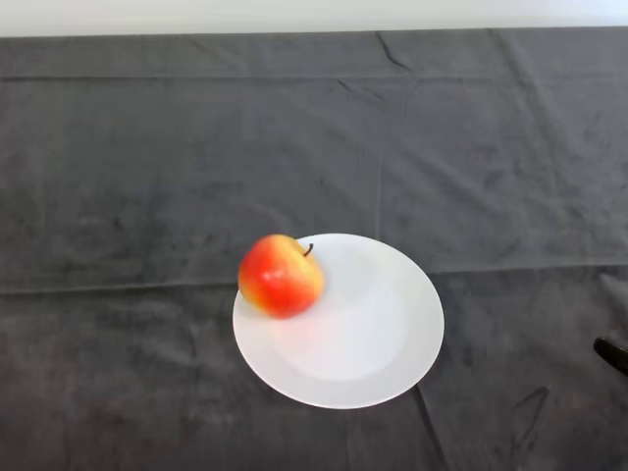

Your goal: Move the apple to the plate

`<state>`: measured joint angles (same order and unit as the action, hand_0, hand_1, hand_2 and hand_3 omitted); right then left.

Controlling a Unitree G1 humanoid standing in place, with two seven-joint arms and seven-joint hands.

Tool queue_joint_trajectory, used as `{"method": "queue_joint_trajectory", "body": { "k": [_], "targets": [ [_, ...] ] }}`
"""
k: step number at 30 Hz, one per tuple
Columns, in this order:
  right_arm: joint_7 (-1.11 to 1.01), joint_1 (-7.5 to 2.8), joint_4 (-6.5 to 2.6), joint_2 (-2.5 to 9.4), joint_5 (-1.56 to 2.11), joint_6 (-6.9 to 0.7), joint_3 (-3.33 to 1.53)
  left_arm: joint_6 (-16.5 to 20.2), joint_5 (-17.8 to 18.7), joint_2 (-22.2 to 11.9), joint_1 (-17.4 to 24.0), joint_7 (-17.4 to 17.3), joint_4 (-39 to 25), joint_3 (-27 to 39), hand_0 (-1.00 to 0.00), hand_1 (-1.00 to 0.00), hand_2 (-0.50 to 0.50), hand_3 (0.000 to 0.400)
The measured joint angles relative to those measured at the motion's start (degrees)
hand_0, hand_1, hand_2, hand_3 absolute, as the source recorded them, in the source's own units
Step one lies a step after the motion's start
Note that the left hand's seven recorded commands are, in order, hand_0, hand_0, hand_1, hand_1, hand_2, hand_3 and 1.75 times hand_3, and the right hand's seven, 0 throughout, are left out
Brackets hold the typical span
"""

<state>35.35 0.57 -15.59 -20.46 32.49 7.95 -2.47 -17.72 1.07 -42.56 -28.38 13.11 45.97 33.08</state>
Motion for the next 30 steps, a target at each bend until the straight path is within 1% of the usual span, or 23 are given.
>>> {"method": "queue_joint_trajectory", "body": {
  "k": [4, 10, 12, 19, 21, 25, 26, 30],
  "targets": [
    [0.00, 0.00, 0.00, 0.00, 0.02, 0.00, -0.02, -0.89, 0.03, -0.04, -0.34, 0.95, 1.96, 0.00, 0.00, 0.00, 0.00, 0.000],
    [0.09, 0.00, -0.01, 0.00, 0.04, 0.00, -0.07, -1.10, 0.57, -0.05, -0.37, 1.07, 3.93, -0.01, 0.00, 0.00, 0.00, 0.000],
    [0.10, 0.00, -0.01, 0.00, 0.04, 0.00, -0.09, -1.10, 1.12, -0.06, -0.37, 1.09, 4.01, -0.02, 0.00, 0.00, 0.00, 0.000],
    [0.15, 0.00, -0.01, 0.00, 0.04, 0.00, -0.14, -1.76, 1.31, -0.15, -0.40, 1.41, 4.03, -0.03, 0.00, 0.00, 0.00, 0.000],
    [0.21, 0.00, -0.01, 0.00, 0.04, 0.01, -0.16, -1.80, 1.83, -0.26, -0.47, 1.48, 4.23, -0.03, 0.00, 0.00, 0.00, 0.000],
    [0.48, 0.00, -0.01, 0.00, 0.07, 0.01, -0.19, -1.86, 2.19, -0.29, -1.24, 1.81, 5.40, -0.04, 0.00, 0.00, 0.00, 0.000],
    [0.51, 0.00, -0.01, 0.00, 0.08, 0.01, -0.19, -1.89, 2.21, -0.29, -1.62, 1.85, 5.83, -0.04, 0.00, 0.00, 0.00, 0.000],
    [0.51, 0.00, -0.01, 0.00, 0.09, 0.04, -0.24, -1.95, 2.24, -0.31, -1.85, 1.87, 5.98, -0.06, 0.00, 0.00, 0.00, 0.000]
  ]
}}
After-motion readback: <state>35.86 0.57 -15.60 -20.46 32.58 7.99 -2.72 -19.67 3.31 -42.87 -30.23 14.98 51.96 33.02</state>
